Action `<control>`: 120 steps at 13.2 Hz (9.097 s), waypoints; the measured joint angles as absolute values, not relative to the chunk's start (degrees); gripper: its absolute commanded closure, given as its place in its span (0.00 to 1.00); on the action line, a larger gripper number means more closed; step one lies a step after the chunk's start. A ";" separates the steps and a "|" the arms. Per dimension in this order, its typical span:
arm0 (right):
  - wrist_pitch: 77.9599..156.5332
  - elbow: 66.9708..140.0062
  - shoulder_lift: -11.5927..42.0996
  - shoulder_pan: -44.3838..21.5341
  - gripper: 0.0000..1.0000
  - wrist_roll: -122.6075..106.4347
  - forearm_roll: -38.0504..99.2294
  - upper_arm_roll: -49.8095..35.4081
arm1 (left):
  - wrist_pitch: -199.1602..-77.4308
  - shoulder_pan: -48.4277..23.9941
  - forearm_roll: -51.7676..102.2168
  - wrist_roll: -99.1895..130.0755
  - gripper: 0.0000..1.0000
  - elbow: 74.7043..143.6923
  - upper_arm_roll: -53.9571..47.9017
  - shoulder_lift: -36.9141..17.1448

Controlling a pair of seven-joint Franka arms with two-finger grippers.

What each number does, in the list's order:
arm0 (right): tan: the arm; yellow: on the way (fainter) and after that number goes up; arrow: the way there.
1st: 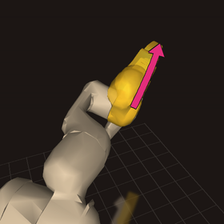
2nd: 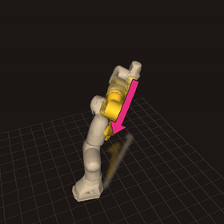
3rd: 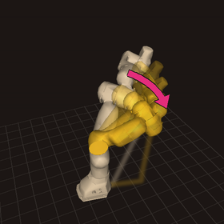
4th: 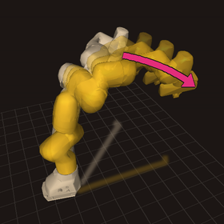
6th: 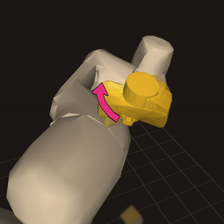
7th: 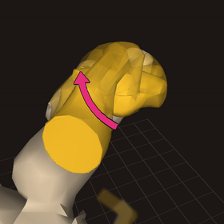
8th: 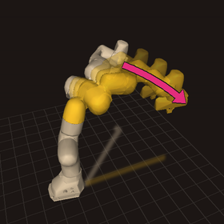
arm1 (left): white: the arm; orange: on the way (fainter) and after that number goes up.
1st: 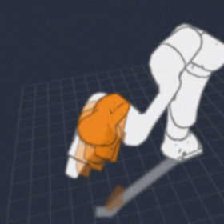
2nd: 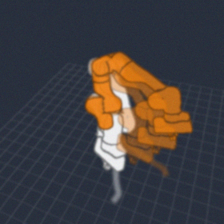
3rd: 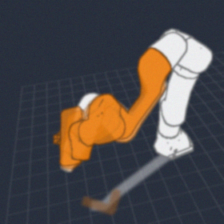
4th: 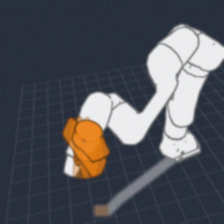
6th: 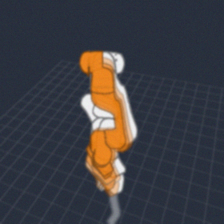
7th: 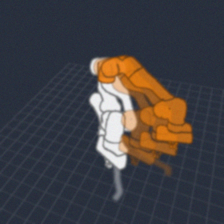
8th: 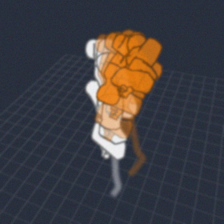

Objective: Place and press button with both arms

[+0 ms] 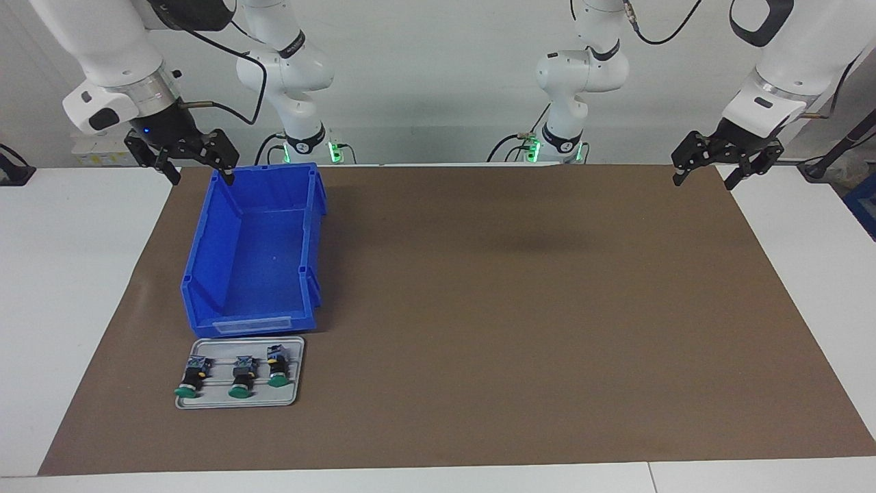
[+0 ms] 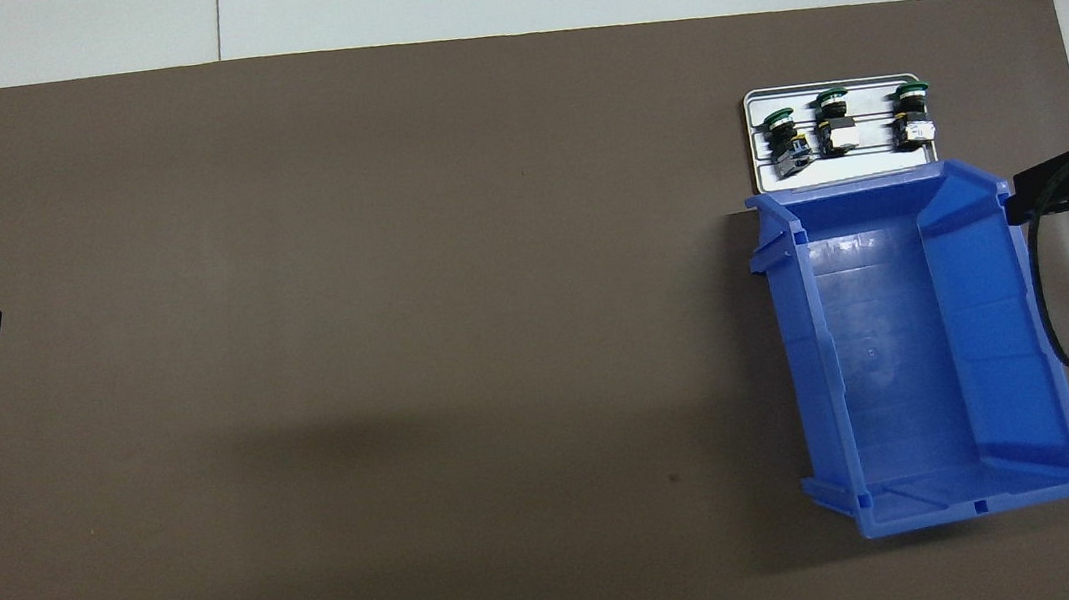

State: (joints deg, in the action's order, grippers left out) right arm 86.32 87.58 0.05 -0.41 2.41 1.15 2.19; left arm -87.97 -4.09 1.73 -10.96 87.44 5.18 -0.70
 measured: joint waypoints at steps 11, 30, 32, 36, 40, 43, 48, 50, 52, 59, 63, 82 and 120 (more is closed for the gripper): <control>111.46 94.90 9.81 0.26 0.19 2.51 -2.34 2.92 | -87.97 -4.09 1.73 -10.96 0.00 87.44 5.18 -0.70; 144.17 92.92 34.11 -0.07 0.27 5.14 -2.19 2.67 | -87.97 -4.09 1.73 -10.96 0.00 87.44 5.18 -0.70; 144.17 92.93 34.85 -0.25 0.31 5.16 -1.52 2.65 | -87.97 -4.09 1.73 -10.96 0.00 87.44 5.18 -0.70; 143.90 92.91 35.32 -0.42 0.31 5.20 0.16 2.56 | -87.97 -4.09 1.73 -10.96 0.00 87.44 5.18 -0.70; 142.08 92.85 35.32 -0.46 0.33 5.20 0.72 2.44 | -87.97 -4.09 1.73 -10.96 0.00 87.44 5.18 -0.70; 141.56 92.85 35.32 -0.46 0.51 5.20 0.74 2.43 | -87.97 -4.09 1.73 -10.96 0.00 87.44 5.18 -0.70; 140.49 92.10 35.31 -0.30 0.73 5.22 0.77 2.58 | -87.97 -4.09 1.73 -10.96 0.00 87.44 5.18 -0.70; 138.95 90.57 35.22 -0.24 0.75 5.22 0.77 2.69 | -87.97 -4.09 1.73 -10.96 0.00 87.44 5.18 -0.70; 132.90 85.82 34.86 -0.12 0.75 5.22 0.76 2.74 | -87.97 -4.09 1.73 -10.96 0.00 87.44 5.18 -0.70; 118.61 78.31 31.08 -8.34 0.82 30.10 0.66 1.86 | -87.97 -4.09 1.73 -10.96 0.00 87.44 5.18 -0.70; 116.60 75.66 31.14 -17.83 0.96 58.22 -1.20 1.91 | -87.97 -4.09 1.73 -10.96 0.00 87.44 5.18 -0.70; 115.70 66.11 48.40 -39.53 0.06 122.28 -7.37 2.45 | -87.97 -4.09 1.73 -10.96 0.00 87.44 5.18 -0.70; 94.16 98.30 -1.15 -2.45 0.03 10.31 0.51 -0.06 | -118.44 -31.21 4.45 -52.90 0.21 95.33 2.54 -19.30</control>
State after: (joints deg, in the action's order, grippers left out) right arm 94.16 98.30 -1.15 -2.45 10.31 0.51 -0.06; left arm -118.44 -31.21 4.45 -52.90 95.33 2.54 -19.30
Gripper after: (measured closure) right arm 0.031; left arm 0.198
